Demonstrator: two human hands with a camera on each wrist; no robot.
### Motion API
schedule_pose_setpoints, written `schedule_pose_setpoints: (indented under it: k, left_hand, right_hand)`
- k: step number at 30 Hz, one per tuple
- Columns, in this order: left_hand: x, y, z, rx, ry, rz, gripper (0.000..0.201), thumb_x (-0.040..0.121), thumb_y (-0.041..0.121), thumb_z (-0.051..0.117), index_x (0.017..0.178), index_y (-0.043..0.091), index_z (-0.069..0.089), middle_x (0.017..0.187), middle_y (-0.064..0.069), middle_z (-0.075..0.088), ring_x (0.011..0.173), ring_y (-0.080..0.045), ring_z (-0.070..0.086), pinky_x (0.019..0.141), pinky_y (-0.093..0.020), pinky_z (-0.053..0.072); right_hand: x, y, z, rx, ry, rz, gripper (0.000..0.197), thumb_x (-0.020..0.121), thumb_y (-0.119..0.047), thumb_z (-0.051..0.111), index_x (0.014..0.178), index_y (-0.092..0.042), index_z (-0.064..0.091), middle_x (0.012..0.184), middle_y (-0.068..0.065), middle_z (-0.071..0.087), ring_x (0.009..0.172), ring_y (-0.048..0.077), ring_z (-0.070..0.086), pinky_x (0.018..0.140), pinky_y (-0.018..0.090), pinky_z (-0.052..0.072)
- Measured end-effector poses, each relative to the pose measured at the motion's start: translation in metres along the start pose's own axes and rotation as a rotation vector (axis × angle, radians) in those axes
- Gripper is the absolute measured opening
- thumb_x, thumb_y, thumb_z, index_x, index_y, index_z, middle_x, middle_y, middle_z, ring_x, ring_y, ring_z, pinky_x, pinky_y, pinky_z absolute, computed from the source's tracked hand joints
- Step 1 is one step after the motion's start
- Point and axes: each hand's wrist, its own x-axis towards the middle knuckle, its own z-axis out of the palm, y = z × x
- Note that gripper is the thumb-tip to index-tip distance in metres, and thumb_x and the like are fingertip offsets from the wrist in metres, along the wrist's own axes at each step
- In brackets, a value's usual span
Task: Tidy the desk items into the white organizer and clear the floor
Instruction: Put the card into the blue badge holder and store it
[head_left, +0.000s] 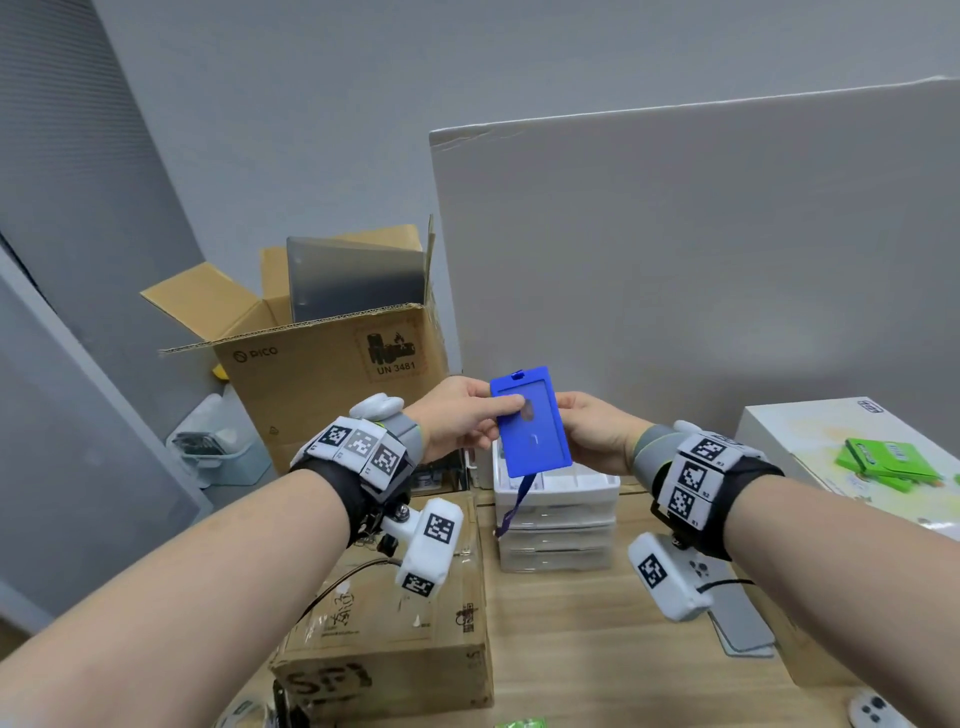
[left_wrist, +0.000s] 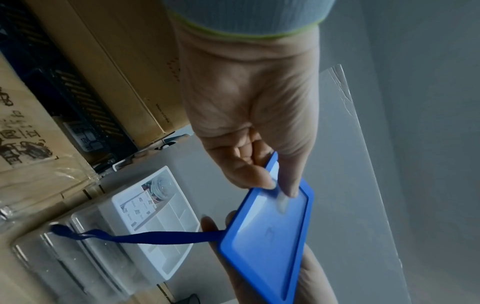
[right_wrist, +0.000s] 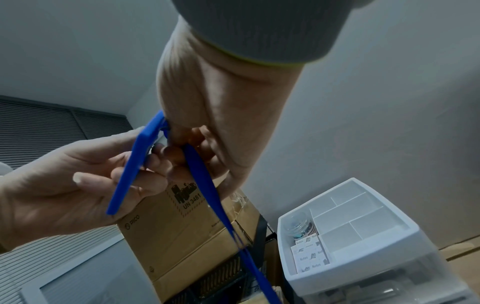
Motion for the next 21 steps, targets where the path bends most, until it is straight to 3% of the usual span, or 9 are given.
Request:
schedule_pose_setpoints:
  k: [3,8,13,17,21]
  left_hand:
    - [-0.003,0.003,0.001,0.007,-0.024,0.009,0.025,0.093,0.018,0.07,0.111,0.0,0.07,0.073,-0.015,0.059,0.048,-0.009,0.05,0.049,-0.016,0.046]
    - [-0.002,0.01,0.006,-0.03,0.091,0.087,0.021,0.098,0.014,0.061,0.109,-0.003,0.067,0.062,-0.008,0.057,0.041,-0.009,0.048,0.045,-0.018,0.045]
    - [0.004,0.024,-0.001,-0.098,0.262,0.132,0.02,0.098,0.012,0.062,0.114,0.001,0.067,0.083,-0.016,0.066,0.044,-0.012,0.052,0.044,-0.02,0.049]
    - [0.007,0.024,-0.01,-0.017,0.341,0.135,0.018,0.098,0.013,0.061,0.111,0.002,0.067,0.083,-0.015,0.067,0.039,-0.011,0.055,0.045,-0.021,0.052]
    - [0.007,0.011,-0.011,0.067,0.486,0.138,0.015,0.097,0.014,0.061,0.098,0.0,0.066,0.072,-0.01,0.062,0.035,-0.011,0.056,0.054,-0.03,0.057]
  right_hand:
    - [-0.001,-0.003,0.002,0.012,-0.002,0.006,0.025,0.101,-0.017,0.053,0.12,-0.007,0.066,0.107,0.008,0.073,0.089,0.018,0.07,0.076,0.029,0.056]
    - [0.0,-0.001,0.005,-0.003,-0.022,0.015,0.029,0.1,-0.021,0.055,0.122,-0.007,0.066,0.117,0.014,0.07,0.098,0.024,0.065,0.095,0.042,0.052]
    - [-0.006,0.007,0.012,0.001,-0.019,0.065,0.018,0.103,-0.014,0.046,0.092,-0.01,0.06,0.074,0.008,0.056,0.074,0.024,0.056,0.087,0.043,0.053]
    - [-0.013,0.013,0.023,0.019,-0.077,0.073,0.023,0.105,-0.021,0.044,0.089,-0.012,0.056,0.073,0.006,0.059,0.075,0.024,0.062,0.081,0.036,0.054]
    - [-0.015,0.017,0.031,-0.054,-0.09,0.082,0.024,0.104,-0.019,0.045,0.084,-0.012,0.056,0.072,0.006,0.058,0.073,0.022,0.062,0.08,0.034,0.055]
